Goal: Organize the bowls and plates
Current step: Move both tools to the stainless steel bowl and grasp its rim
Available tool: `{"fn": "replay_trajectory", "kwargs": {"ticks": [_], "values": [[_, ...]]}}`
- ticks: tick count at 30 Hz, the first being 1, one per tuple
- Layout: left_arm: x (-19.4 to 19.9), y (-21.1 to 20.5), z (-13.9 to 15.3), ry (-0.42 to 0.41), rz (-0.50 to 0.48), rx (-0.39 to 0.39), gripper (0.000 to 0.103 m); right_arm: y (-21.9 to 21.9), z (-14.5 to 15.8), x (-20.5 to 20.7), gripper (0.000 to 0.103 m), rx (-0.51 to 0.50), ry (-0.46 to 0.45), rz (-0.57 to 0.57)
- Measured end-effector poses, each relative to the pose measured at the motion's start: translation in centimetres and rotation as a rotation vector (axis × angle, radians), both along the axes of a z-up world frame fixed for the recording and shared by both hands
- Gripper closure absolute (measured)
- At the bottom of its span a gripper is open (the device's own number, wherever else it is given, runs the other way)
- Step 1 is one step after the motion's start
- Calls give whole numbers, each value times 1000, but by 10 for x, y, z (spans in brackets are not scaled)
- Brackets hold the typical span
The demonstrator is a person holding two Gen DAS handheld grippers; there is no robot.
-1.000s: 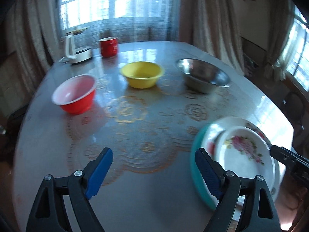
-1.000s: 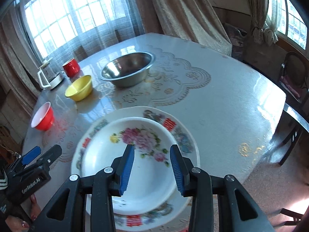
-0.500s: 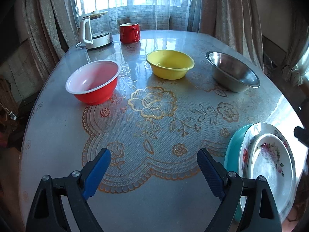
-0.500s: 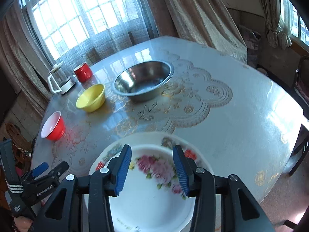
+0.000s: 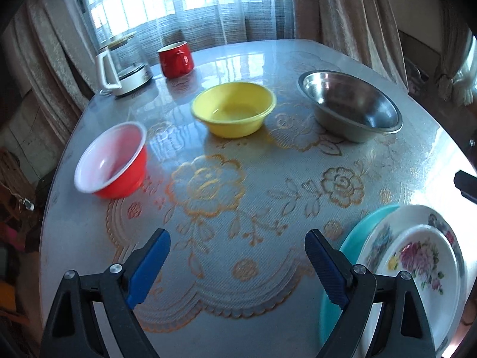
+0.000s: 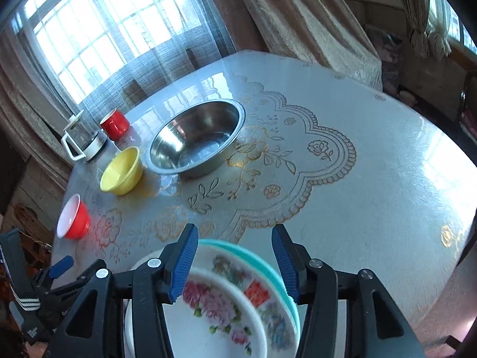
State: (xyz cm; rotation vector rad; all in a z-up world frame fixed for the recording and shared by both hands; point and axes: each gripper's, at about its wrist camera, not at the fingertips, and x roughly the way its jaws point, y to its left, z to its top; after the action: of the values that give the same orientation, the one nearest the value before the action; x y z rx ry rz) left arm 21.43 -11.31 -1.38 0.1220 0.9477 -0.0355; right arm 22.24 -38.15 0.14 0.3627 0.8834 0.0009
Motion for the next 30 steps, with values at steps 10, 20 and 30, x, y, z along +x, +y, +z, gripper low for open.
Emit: {"fn": "replay_trajectory", "kwargs": {"ticks": [10, 20, 30], "values": [[42, -35, 3, 6, -47, 7, 8, -35, -2, 72, 42, 38, 0, 18], [89, -58, 9, -21, -94, -54, 8, -33, -29, 144, 42, 65, 68, 45], [122, -82, 13, -30, -120, -89, 9, -25, -43, 161, 73, 62, 76, 97]]}}
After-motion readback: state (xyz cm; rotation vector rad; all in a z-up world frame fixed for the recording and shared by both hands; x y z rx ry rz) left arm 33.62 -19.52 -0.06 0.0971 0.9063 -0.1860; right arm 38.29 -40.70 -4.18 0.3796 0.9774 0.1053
